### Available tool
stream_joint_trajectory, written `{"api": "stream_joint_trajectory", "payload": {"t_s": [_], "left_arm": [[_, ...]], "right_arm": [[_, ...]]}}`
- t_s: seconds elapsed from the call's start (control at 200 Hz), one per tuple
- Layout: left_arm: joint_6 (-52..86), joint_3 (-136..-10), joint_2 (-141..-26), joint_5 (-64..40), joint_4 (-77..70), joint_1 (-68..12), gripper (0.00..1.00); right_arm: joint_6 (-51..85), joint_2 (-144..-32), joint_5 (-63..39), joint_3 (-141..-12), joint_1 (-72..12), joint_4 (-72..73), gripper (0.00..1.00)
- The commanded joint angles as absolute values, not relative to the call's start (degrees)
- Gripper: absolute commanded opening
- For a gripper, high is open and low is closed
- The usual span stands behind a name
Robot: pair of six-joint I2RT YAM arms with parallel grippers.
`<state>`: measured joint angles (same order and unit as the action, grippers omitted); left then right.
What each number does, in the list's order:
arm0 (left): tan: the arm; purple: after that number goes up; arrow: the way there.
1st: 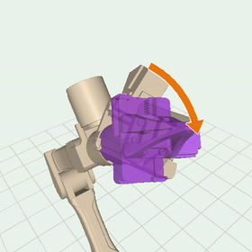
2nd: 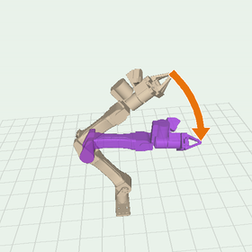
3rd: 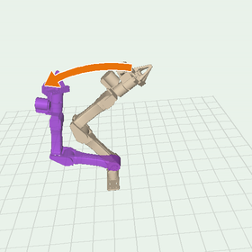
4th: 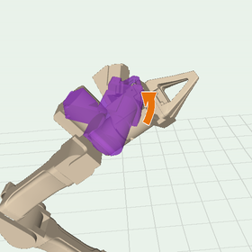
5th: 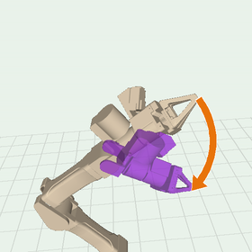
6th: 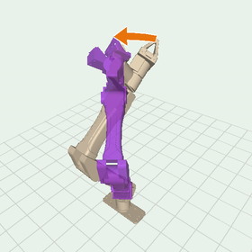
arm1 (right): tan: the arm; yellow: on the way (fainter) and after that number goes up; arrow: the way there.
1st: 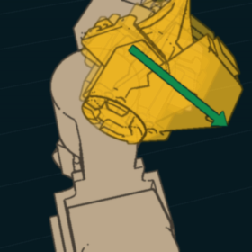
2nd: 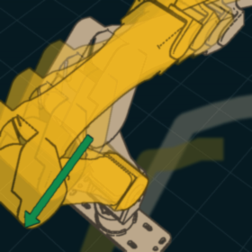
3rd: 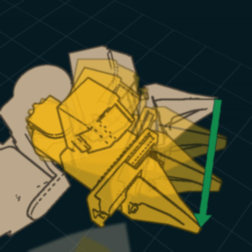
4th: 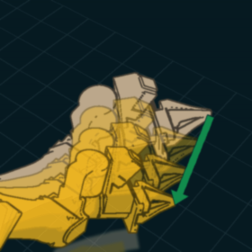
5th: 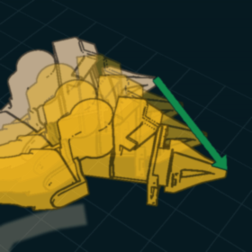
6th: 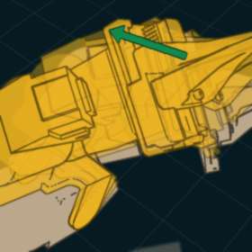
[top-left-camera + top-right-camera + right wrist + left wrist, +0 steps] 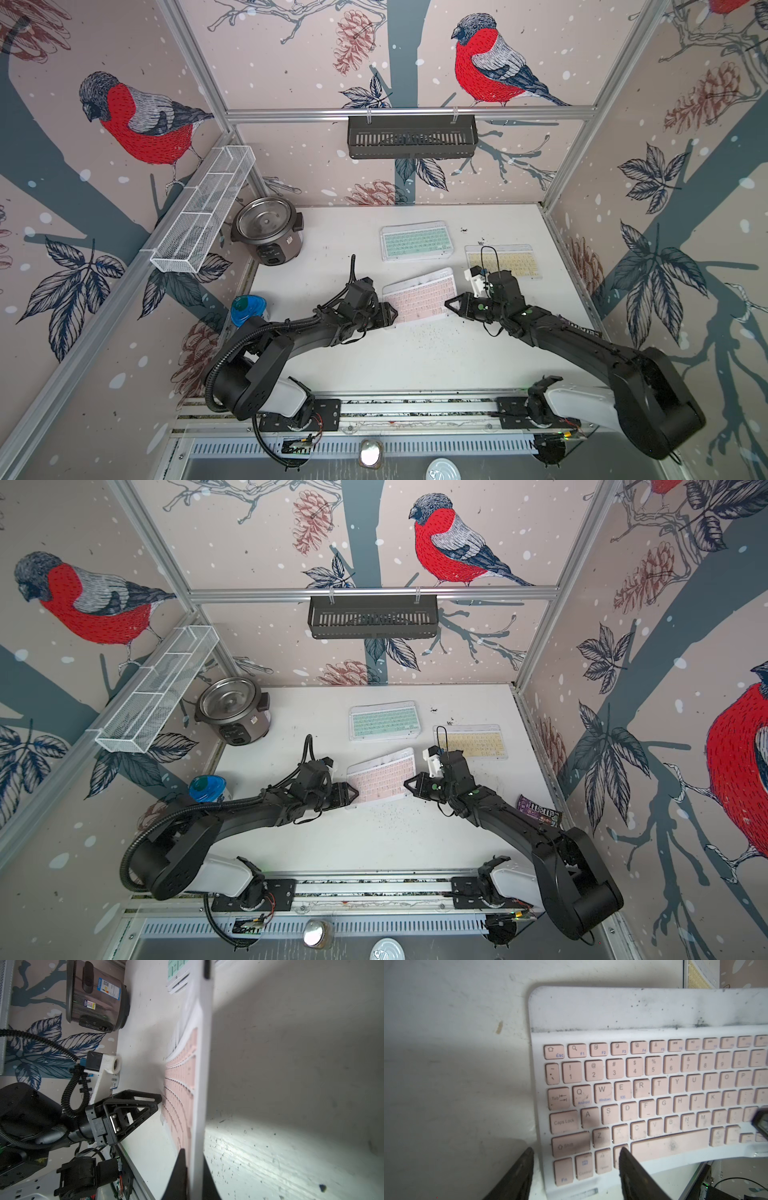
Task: Stack the numeric keypads
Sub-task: Pick up the numeric keypad from the center of the board.
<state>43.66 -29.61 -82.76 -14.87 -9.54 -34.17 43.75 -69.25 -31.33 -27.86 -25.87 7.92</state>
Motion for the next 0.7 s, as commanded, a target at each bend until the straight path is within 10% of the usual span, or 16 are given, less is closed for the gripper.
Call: {"api": "stream_joint_trajectory", "payload": {"t_s": [0.0, 0.69], "left_arm": [[45.2, -29.8, -82.3, -12.0, -2.8, -34.1, 0.65], [44.8, -33.2, -73.8, -8.5, 3.5, -31.4, 0.66]], "right_arm": [[43.6, -68.7, -31.5, -27.1, -25.1, 8.9, 0.07], [44.1, -65.3, -40.8, -27.9, -19.5, 11.5, 0.07]]}}
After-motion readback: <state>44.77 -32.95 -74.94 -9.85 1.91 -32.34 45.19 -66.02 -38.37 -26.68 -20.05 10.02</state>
